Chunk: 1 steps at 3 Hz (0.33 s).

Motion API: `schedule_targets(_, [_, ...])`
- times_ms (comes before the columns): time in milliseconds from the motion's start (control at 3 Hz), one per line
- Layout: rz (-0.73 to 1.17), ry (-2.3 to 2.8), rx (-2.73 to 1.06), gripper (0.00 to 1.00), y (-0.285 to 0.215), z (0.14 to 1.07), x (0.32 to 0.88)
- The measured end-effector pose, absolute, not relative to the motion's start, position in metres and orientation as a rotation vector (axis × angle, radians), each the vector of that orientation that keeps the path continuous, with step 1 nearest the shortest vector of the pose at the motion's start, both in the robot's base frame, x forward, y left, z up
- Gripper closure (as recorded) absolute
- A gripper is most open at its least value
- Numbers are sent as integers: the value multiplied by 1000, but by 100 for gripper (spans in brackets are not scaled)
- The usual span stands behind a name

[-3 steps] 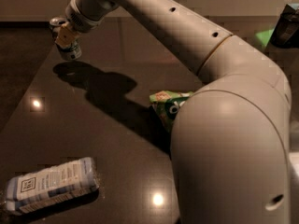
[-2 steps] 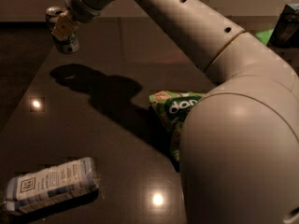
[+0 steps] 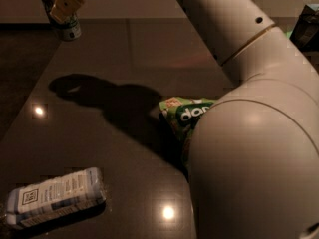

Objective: Pick 7up can

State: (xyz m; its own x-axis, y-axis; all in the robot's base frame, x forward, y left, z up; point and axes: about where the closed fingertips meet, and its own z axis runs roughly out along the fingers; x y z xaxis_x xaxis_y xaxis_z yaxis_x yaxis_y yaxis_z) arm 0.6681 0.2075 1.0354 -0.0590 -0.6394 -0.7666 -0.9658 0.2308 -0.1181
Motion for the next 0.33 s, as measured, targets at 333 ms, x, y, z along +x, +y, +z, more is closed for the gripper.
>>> schedule_targets(333, [581,1773,-1504,100,204,1042,664])
